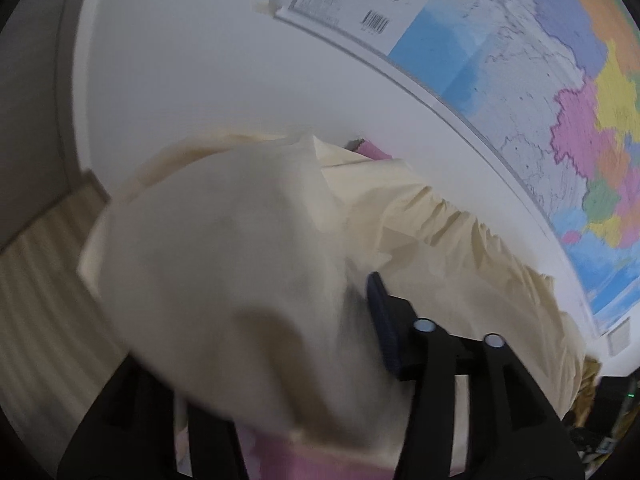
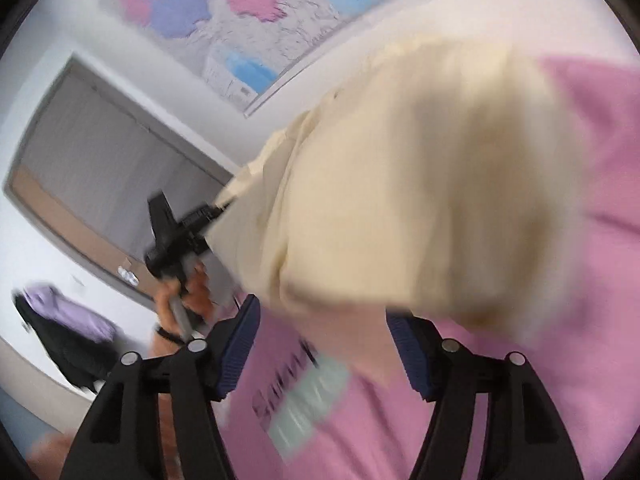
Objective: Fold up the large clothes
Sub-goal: 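Lower the shirt bundle onto the peach pillow and open both grippers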
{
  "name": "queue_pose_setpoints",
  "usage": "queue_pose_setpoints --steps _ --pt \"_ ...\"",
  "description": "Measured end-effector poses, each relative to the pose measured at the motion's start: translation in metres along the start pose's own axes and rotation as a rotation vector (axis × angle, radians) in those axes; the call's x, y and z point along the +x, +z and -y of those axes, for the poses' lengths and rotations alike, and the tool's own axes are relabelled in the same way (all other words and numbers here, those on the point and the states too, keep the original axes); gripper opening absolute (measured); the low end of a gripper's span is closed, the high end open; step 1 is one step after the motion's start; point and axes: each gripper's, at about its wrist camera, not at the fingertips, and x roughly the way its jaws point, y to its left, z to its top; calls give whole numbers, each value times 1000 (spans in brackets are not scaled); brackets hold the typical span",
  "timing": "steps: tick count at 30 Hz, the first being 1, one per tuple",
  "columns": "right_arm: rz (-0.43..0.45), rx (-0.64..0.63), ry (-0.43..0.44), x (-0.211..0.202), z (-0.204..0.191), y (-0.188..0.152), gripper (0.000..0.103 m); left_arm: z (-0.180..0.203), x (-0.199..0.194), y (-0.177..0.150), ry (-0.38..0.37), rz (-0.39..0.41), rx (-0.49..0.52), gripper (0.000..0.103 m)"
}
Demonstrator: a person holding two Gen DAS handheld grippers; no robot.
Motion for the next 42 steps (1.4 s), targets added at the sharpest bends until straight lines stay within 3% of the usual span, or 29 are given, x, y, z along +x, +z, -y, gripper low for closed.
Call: queue_pose_setpoints --steps 3,7,9,11,12,13,15,19,22,23,25,27,29,32,34,36,38,42 --pt "48 -129 -37 -38 -19 -1 55 -3 -34 -12 44 80 -1 76" --pt "207 -262 -222 -61 -48 22 53 -2 -68 -21 46 150 -30 76" --pt "231 -273 -276 -55 -46 33 53 22 -78 -28 25 163 54 79" --pt "170 -253 -310 -27 -17 44 53 57 -81 -41 36 178 185 82" --pt "132 -240 -333 -17 -1 42 51 68 -80 -47 14 168 232 89" --pt "86 -218 -357 -3 18 44 51 82 -74 -55 -28 135 277 90" --pt "25 -146 -322 12 44 35 51 98 -54 -68 -53 55 317 87" --pt "51 -152 -355 -7 43 16 51 111 -33 -87 72 40 418 89" --pt "94 -230 -392 -31 26 3 53 108 -33 -86 87 30 412 89" --pt "91 -242 -397 -31 23 2 60 107 -34 -85 90 27 405 89" --pt "50 -295 -444 -23 19 -9 62 107 -34 -86 97 21 399 89" --pt "-15 -320 -515 0 22 -11 56 108 -33 -90 96 13 386 89" --pt "-55 -245 -503 8 41 -13 46 111 -35 -97 84 1 371 89" --pt "-16 -190 -484 -5 42 -17 46 117 -44 -109 85 10 375 89" --pt "16 -211 -505 -17 31 -22 53 124 -54 -121 82 23 389 90" --pt "72 -242 -480 -33 14 -32 64 132 -63 -135 75 29 393 98" --pt "117 -253 -461 -42 -1 -37 77 141 -70 -153 63 34 398 97" --pt "178 -262 -406 -54 -27 -53 86 154 -82 -178 62 30 377 97"
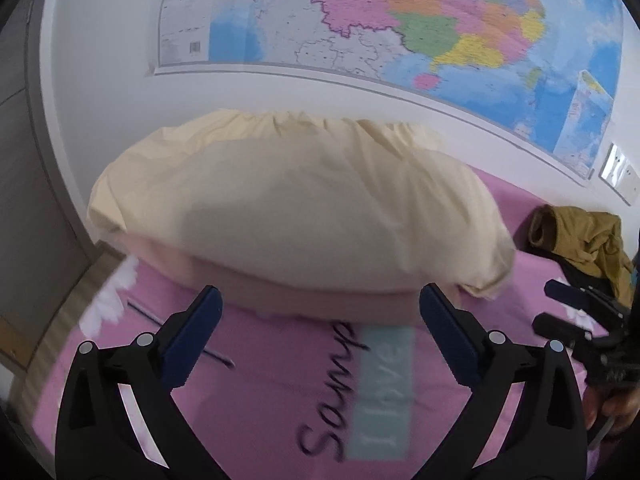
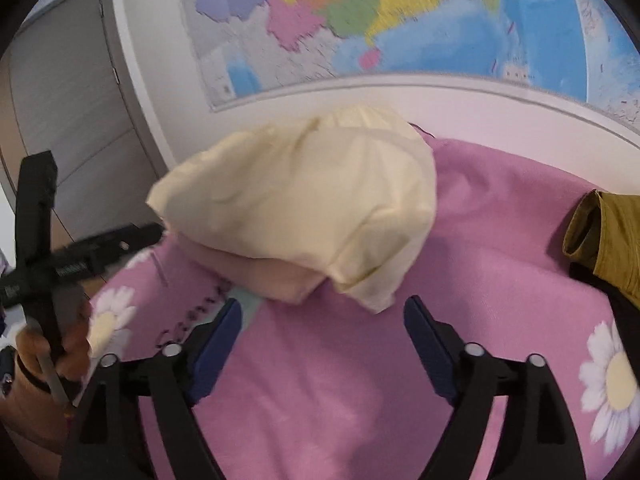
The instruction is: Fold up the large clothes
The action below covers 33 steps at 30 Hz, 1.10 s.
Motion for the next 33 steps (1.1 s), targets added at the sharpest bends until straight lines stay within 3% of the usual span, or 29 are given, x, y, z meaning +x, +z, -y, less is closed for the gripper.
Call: queue_pose_setpoints --steps 3,6,14,33 --pt "30 -19 -4 -8 -19 -1 97 9 -8 -9 21 -6 -24 97" --pt "29 -45 -54 -11 -35 -9 97 17 -18 -17 68 1 -32 97" --pt "52 -53 -56 -21 -50 -17 97 26 -40 -35 132 15 -38 97" --pt "92 -90 -83 -45 -71 -32 97 36 -66 -60 205 39 -38 97"
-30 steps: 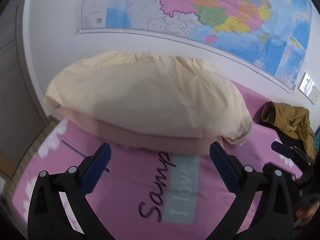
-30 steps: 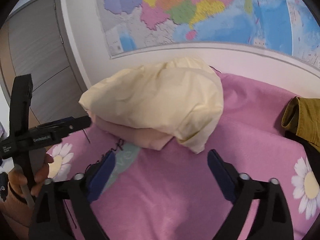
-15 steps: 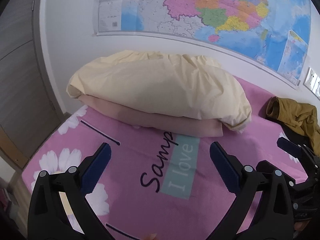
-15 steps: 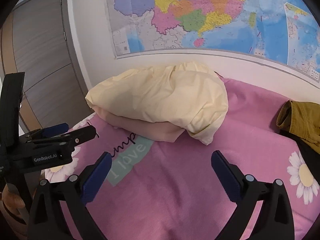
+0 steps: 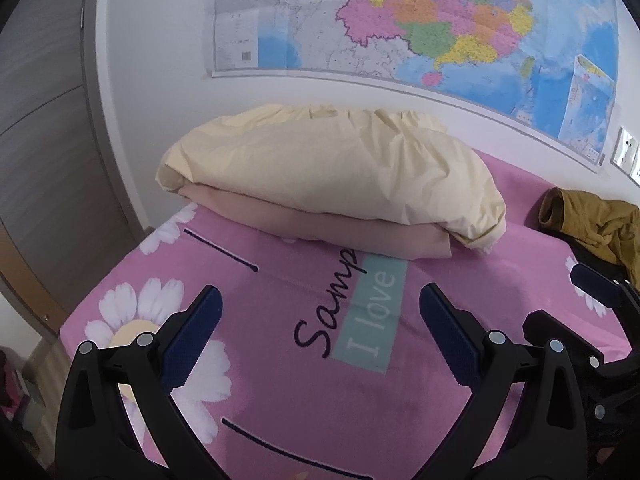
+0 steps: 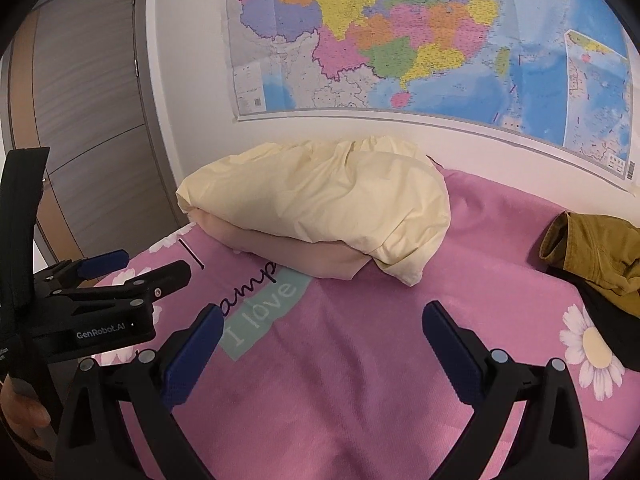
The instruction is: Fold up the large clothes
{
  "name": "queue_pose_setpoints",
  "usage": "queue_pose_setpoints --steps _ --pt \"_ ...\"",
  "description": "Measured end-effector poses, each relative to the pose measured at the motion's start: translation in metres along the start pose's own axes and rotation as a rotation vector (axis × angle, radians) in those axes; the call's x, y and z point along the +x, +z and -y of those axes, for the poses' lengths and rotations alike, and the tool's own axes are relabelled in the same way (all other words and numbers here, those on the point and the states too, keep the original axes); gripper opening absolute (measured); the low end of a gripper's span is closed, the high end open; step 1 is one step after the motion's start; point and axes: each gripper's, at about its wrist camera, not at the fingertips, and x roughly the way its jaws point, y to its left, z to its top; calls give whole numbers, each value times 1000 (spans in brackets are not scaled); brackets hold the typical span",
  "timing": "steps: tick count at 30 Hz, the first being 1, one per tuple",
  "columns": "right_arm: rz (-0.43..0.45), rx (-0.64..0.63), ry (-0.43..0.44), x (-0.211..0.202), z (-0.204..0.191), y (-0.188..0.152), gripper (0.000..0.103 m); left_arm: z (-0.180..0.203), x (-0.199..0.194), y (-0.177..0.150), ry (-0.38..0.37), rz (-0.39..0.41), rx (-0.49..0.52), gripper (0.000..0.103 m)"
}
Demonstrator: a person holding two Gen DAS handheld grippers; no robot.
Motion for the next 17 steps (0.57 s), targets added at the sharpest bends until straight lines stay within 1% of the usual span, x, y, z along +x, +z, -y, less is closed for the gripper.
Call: queue_pose_setpoints --steps 9,17 --pt "7 13 8 -4 -3 0 97 1 -6 -2 10 18 11 97" --pt "1 20 10 -3 -4 -1 97 0 -8 -4 19 10 -3 97"
